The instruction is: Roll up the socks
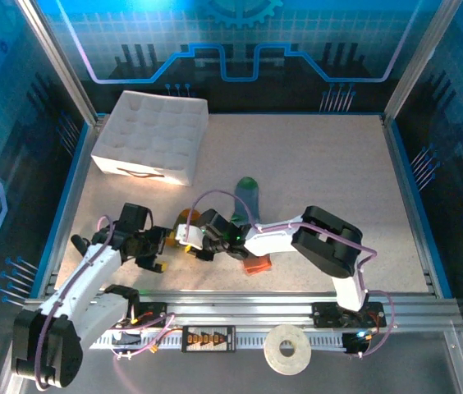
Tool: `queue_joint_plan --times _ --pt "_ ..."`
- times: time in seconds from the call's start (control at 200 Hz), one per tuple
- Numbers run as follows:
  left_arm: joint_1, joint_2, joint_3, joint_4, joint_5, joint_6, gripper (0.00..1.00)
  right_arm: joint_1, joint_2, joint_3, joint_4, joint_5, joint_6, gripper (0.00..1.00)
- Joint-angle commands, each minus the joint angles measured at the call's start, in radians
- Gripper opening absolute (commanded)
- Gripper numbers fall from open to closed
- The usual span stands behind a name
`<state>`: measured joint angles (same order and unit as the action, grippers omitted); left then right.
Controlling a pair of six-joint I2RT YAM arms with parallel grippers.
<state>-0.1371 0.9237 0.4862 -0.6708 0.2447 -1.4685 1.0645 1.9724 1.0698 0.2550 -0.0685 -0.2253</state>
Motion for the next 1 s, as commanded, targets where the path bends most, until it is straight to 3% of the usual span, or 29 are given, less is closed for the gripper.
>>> queue_joint_plan --times 0.0,0.36,0.63,0.7,0.795,0.911,0.996 --pt "0.015 0.016 -0.021 0.067 0.039 -0.008 0.8 -0.034 0.082 0.013 -0.204 -0.101 0.098 0.1" --pt "0.014 0.171 -0.029 0.263 0.047 0.033 0.81 -0.158 0.193 0.136 -0.301 -0.369 0.297 0.1" --pt "0.014 0.324 0.01 0.3 -0.003 0.106 0.7 -0.224 0.292 0.249 -0.417 -0.531 0.413 0.09" --pt "0.011 0.358 0.022 0.283 -0.022 0.126 0.62 -0.23 0.312 0.285 -0.466 -0.542 0.42 0.1" --pt "0.01 0.404 0.035 0.212 -0.048 0.147 0.44 -0.233 0.299 0.29 -0.461 -0.536 0.422 0.15" --pt "0.005 0.453 0.045 0.072 -0.062 0.148 0.26 -0.222 0.21 0.232 -0.362 -0.499 0.374 0.28" --pt "0.004 0.468 0.035 0.007 -0.05 0.136 0.21 -0.2 0.104 0.15 -0.254 -0.433 0.296 0.4"
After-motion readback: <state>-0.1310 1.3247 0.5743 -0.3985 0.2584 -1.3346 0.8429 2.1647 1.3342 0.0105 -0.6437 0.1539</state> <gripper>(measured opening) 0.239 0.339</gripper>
